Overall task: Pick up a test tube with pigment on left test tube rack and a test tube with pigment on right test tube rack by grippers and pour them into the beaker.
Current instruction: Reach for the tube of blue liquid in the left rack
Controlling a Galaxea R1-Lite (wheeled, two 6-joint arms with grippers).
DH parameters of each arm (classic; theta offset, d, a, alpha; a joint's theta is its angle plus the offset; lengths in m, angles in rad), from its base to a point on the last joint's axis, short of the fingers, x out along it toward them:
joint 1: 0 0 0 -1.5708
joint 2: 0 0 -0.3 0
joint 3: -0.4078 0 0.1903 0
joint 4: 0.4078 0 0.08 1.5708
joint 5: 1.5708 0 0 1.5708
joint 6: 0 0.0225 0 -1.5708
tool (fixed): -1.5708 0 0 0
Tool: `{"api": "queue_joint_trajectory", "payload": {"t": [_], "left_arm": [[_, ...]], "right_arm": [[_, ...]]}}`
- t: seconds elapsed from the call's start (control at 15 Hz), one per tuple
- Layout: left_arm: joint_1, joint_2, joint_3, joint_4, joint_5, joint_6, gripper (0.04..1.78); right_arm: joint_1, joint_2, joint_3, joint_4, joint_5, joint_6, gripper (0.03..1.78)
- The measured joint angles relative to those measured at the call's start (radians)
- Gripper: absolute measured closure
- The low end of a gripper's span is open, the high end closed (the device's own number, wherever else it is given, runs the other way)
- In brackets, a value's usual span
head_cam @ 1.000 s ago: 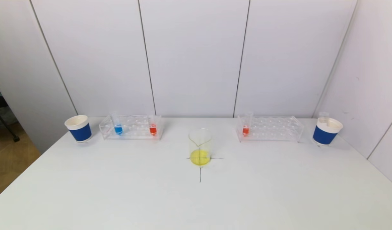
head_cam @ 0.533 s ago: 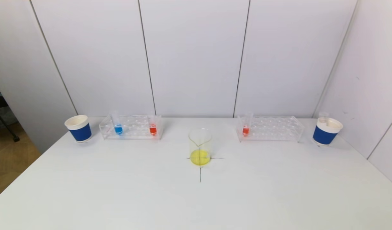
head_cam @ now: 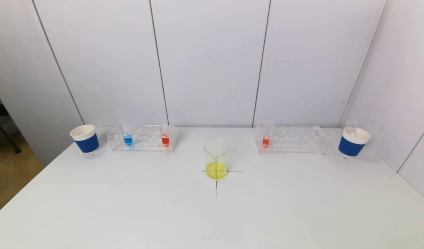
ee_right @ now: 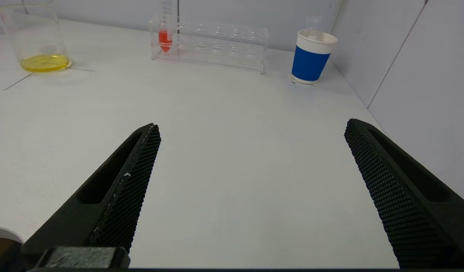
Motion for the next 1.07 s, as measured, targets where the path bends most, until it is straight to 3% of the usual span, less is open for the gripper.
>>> {"api": "queue_joint_trajectory", "payload": {"t": [0.33, 1.07], "left_arm": [[0.0, 0.0, 0.0, 0.0, 0.0, 0.0, 0.06], [0.0, 0.0, 0.0, -0.001, 0.003, 0.008, 0.06]], "right_arm": [[0.0, 0.0, 0.0, 0.001, -0.012, 0.046, 0.04], [0.0, 0.0, 0.0, 0.0, -0.013, 0.049, 0.04]]}}
